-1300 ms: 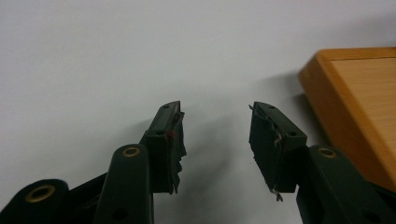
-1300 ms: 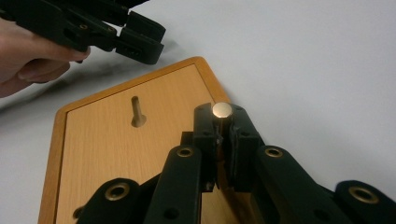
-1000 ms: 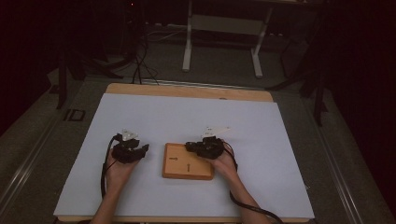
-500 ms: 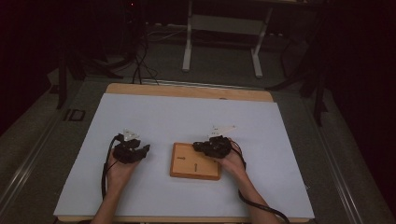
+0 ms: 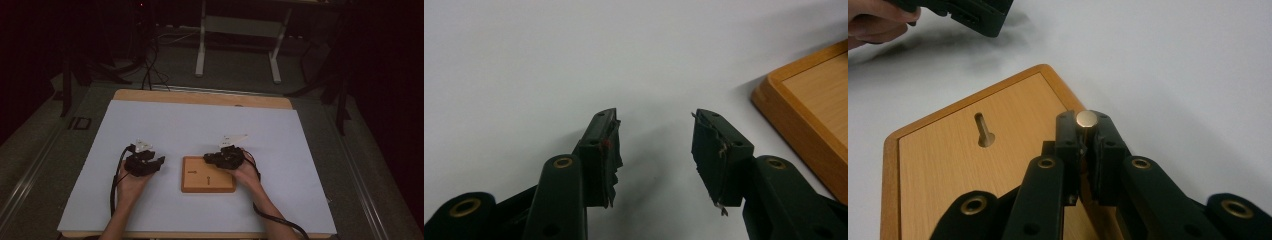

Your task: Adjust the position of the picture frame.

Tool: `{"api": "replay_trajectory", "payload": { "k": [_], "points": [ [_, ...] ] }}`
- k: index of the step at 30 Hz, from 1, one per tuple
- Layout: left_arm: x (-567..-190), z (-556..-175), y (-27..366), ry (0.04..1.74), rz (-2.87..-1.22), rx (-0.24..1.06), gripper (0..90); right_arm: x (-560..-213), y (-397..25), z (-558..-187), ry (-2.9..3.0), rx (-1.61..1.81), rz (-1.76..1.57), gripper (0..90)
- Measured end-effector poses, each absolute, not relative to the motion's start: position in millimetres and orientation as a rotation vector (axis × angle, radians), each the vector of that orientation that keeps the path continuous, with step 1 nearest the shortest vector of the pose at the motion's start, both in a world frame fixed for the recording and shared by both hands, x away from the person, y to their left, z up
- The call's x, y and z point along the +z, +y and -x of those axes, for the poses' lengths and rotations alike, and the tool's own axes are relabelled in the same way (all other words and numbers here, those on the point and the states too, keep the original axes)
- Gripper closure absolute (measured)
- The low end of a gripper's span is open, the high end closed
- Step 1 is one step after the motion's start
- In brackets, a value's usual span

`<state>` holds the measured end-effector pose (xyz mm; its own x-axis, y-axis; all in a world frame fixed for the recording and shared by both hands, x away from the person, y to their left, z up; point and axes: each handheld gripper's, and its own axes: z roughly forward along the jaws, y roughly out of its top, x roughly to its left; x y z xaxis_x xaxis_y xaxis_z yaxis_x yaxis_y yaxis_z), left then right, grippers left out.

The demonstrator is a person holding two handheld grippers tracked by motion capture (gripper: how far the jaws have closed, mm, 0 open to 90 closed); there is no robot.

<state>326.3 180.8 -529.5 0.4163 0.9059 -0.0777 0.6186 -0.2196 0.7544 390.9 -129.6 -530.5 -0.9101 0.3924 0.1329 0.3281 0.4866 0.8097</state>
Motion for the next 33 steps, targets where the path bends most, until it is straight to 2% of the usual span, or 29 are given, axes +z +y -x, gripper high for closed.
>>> {"api": "replay_trajectory", "payload": {
  "k": [22,33],
  "points": [
    [-524.4,-318.5,162.2,1.130,-1.963,0.480,53.4,-530.4,-130.0,-386.0,2.617,1.396,-0.684,83.3],
    [-523.9,-318.5,159.8,1.100,-1.954,0.475,53.4,-523.8,-139.5,-385.4,2.570,1.436,-0.712,65.0]
  ]
}}
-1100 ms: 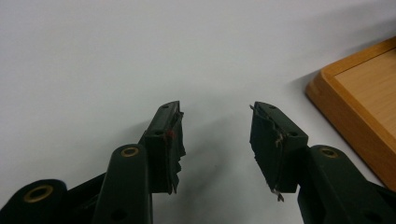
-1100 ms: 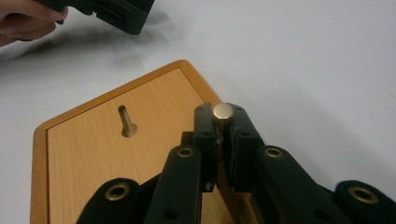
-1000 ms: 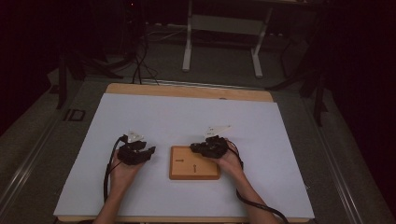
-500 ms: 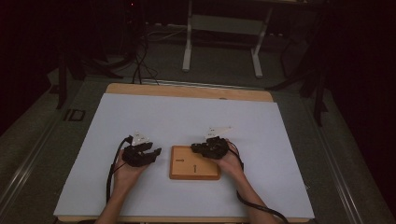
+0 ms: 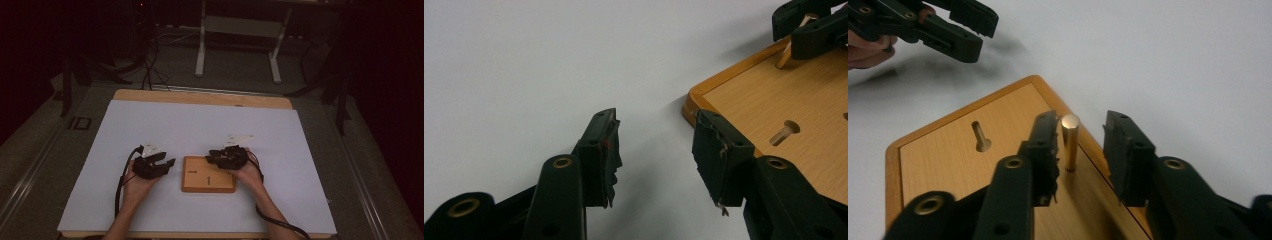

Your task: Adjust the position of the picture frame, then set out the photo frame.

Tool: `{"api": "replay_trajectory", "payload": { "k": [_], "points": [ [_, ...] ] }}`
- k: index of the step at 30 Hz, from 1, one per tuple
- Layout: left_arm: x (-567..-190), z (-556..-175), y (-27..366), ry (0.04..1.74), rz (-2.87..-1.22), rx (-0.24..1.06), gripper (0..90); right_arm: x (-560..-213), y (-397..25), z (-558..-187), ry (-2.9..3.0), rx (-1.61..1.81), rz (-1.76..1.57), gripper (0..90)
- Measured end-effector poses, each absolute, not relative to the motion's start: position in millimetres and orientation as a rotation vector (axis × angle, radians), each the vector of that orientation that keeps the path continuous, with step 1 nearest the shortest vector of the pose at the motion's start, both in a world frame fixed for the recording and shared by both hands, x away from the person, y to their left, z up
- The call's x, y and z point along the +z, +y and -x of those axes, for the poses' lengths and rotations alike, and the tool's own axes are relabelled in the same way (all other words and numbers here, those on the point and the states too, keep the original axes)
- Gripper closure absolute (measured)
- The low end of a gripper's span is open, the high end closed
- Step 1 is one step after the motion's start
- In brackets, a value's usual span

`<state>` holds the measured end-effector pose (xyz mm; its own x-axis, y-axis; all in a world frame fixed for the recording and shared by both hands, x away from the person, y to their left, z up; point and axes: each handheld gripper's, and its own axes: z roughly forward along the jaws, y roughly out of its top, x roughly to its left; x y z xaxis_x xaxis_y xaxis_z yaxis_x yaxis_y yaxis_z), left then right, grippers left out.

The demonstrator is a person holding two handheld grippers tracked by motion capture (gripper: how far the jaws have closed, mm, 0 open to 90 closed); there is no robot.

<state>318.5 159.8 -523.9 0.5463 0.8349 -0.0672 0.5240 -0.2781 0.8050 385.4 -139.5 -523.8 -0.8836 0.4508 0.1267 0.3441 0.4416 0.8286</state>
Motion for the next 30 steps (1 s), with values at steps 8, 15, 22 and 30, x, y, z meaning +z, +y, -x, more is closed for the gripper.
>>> {"api": "replay_trajectory", "payload": {
  "k": [8,15,22,30],
  "points": [
    [-522.5,-316.9,160.0,1.091,-1.945,0.481,53.3,-524.9,-142.8,-383.4,2.557,1.434,-0.728,61.8],
    [-516.6,-309.9,156.3,1.043,-1.933,0.485,52.9,-523.6,-141.0,-385.2,2.549,1.446,-0.732,67.0],
    [-513.2,-302.2,150.9,0.994,-1.947,0.479,52.1,-522.8,-138.8,-385.6,2.582,1.456,-0.707,78.1],
    [-510.2,-294.8,146.5,0.934,-1.966,0.473,51.4,-523.0,-138.3,-387.4,2.611,1.468,-0.693,83.1]
  ]
}}
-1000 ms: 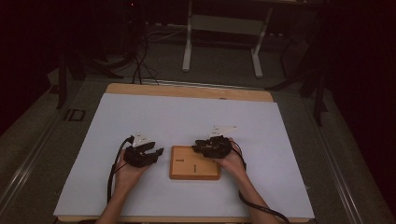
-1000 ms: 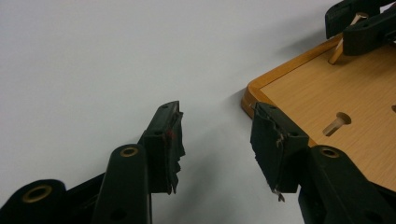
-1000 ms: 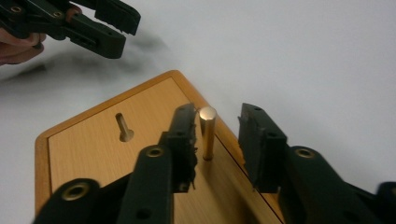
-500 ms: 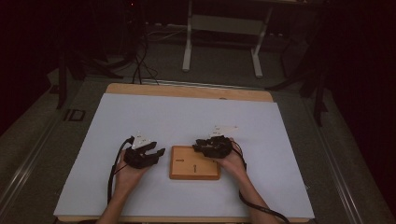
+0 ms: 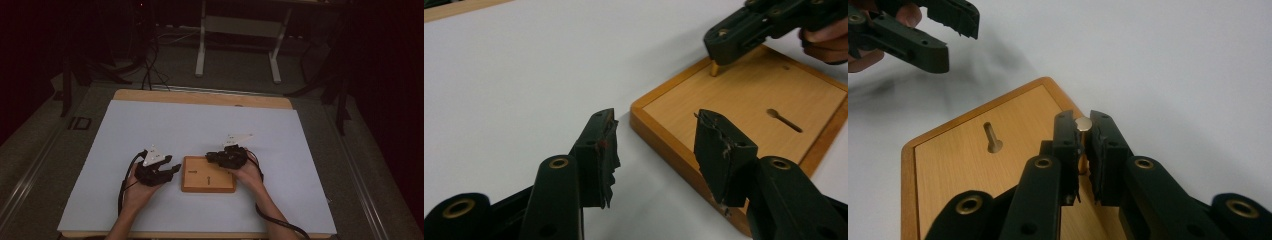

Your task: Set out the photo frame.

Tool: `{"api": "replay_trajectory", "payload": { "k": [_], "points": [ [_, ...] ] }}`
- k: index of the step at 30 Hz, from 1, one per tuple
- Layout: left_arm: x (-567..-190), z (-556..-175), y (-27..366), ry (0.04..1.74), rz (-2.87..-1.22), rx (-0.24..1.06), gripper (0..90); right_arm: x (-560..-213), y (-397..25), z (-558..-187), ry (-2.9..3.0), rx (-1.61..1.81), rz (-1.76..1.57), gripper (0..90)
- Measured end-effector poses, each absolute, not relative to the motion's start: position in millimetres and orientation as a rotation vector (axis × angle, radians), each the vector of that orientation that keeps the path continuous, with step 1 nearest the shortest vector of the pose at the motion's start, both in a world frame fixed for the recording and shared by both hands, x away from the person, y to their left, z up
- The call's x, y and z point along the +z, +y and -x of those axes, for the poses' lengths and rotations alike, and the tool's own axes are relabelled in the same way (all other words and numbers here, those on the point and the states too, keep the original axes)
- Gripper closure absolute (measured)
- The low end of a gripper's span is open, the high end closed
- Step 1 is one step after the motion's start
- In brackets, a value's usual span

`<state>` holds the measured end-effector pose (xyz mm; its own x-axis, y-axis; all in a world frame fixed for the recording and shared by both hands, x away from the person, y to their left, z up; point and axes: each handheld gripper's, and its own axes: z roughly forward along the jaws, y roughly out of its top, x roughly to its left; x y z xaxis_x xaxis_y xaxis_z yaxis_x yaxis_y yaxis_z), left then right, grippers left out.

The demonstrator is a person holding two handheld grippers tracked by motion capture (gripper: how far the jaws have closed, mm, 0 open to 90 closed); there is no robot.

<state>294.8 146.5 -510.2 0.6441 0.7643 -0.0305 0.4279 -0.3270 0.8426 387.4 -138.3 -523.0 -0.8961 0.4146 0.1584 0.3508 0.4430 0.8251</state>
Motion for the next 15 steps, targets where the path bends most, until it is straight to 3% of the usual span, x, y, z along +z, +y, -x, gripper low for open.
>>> {"api": "replay_trajectory", "payload": {
  "k": [15],
  "points": [
    [-510.2,-290.1,141.0,0.844,-2.006,0.418,50.7,-521.6,-139.1,-396.3,2.680,1.474,-0.685,83.5]
  ]
}}
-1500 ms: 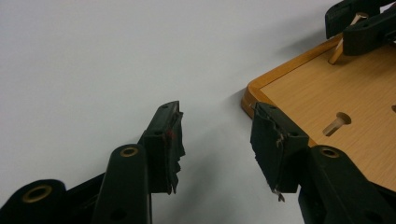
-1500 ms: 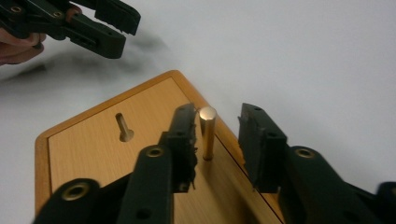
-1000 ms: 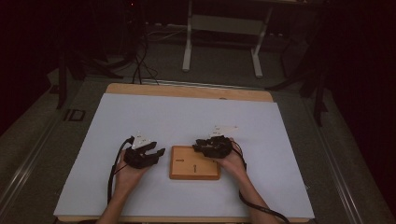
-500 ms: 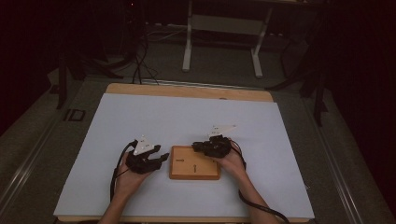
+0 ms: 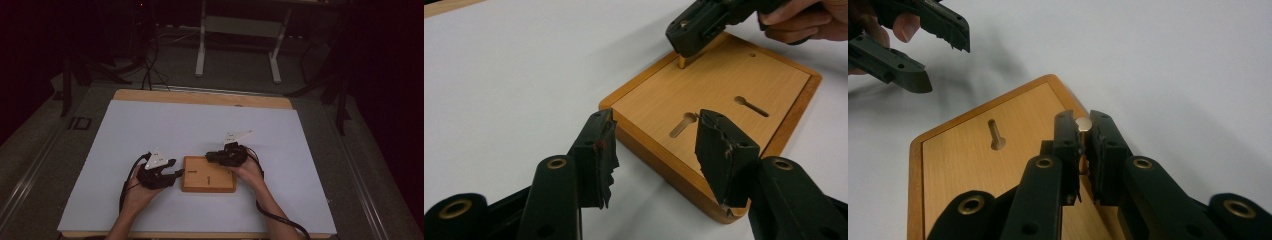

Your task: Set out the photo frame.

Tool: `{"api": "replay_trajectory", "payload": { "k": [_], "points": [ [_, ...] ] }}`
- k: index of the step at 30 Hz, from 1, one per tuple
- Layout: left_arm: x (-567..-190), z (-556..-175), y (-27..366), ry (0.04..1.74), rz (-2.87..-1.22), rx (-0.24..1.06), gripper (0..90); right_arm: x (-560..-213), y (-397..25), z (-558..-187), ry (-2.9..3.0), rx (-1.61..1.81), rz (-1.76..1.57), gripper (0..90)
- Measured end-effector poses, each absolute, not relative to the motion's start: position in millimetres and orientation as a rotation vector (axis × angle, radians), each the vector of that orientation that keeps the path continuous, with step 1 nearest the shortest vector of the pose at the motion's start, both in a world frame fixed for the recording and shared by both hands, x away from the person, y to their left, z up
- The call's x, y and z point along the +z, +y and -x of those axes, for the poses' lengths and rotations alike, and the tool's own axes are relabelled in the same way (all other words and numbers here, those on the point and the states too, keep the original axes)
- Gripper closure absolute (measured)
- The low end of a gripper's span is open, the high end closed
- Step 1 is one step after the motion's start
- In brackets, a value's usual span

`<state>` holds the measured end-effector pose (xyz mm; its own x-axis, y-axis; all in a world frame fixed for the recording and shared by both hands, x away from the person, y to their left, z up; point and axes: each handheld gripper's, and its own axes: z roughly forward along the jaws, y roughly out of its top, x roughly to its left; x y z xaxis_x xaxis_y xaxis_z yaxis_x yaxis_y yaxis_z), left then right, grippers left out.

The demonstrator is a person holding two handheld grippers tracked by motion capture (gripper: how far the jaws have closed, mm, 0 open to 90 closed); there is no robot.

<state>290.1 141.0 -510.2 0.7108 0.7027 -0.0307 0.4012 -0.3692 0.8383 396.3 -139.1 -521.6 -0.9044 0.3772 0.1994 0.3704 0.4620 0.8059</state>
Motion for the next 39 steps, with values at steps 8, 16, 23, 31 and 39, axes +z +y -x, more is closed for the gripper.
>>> {"api": "replay_trajectory", "payload": {
  "k": [8,16,23,31,39],
  "points": [
    [-509.6,-289.6,140.0,0.812,-2.013,0.402,52.5,-520.4,-139.2,-402.7,2.715,1.482,-0.708,83.8],
    [-507.5,-285.6,136.1,0.762,-2.015,0.435,48.5,-519.2,-139.0,-408.5,2.743,1.484,-0.761,83.9],
    [-507.5,-283.6,133.3,0.721,-2.019,0.434,44.0,-517.6,-138.4,-414.7,2.775,1.481,-0.823,84.1],
    [-508.1,-279.8,126.7,0.645,-2.042,0.430,41.0,-516.3,-137.8,-419.7,2.797,1.475,-0.883,84.2],
    [-512.0,-276.7,118.0,0.571,-2.085,0.458,27.5,-515.9,-137.9,-424.7,2.820,1.473,-0.925,84.2]
  ]
}}
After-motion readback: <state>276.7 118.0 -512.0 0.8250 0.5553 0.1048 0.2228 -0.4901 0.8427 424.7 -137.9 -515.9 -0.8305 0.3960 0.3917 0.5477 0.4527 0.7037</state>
